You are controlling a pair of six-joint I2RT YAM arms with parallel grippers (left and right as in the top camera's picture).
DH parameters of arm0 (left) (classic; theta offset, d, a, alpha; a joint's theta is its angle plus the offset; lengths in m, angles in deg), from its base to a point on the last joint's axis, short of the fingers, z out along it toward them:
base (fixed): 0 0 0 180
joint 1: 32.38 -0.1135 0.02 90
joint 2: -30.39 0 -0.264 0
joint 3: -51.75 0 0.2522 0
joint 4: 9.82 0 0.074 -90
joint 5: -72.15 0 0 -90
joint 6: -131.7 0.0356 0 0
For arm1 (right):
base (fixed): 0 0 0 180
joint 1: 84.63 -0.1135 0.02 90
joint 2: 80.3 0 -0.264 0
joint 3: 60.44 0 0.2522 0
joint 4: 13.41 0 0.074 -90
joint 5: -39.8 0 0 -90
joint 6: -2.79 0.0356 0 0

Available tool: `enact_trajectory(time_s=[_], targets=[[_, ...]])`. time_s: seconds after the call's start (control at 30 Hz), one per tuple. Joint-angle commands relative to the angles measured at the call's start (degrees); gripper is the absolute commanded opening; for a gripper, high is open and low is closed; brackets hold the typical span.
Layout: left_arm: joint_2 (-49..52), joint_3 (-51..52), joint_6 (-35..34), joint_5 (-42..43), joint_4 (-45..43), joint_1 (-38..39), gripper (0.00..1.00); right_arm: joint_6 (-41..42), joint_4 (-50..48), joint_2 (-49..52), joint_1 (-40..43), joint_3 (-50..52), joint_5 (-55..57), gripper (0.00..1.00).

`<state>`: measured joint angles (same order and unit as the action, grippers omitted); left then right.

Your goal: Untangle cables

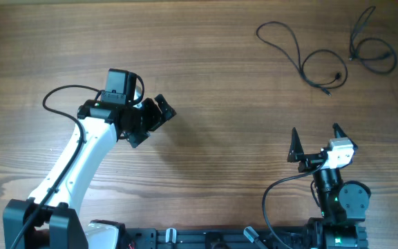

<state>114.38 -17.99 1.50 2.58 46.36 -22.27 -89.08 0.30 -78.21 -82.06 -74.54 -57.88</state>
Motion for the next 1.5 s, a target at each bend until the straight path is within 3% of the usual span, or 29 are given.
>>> enact_trajectory(time_s=[0.0, 0.23, 0.67, 0.97, 1.3, 1.47], targets=[[-0.8, -0.3, -0.6, -0.6, -0.1, -0.4, 1.0, -1.2, -0.5, 0.4, 0.3, 0.0, -0.7, 1.0], [-7.1, -0.3, -0.6, -0.6, -0.1, -0.4, 1.0, -1.2, -0.5, 0.4, 0.3, 0.0, -0.7, 1.0], [-38.9, -0.3, -0.5, -2.8, -0.1, -0.4, 1.0, -1.1, -0.5, 0.4, 0.3, 0.0, -0.7, 1.0], [-56.8, 0.2, -0.5, -11.3, 13.2, -0.6, 1.0, -1.2, -0.5, 0.4, 0.3, 0.0, -0.7, 1.0], [-77.0, 9.6, 2.7, -12.0, 16.1, -7.1, 1.0, -1.2, -0.5, 0.4, 0.3, 0.0, -0.7, 1.0], [-83.3, 15.1, 5.4, -11.9, 11.1, -8.4, 1.0, -1.1, -0.5, 0.4, 0.3, 0.0, -0.7, 1.0]])
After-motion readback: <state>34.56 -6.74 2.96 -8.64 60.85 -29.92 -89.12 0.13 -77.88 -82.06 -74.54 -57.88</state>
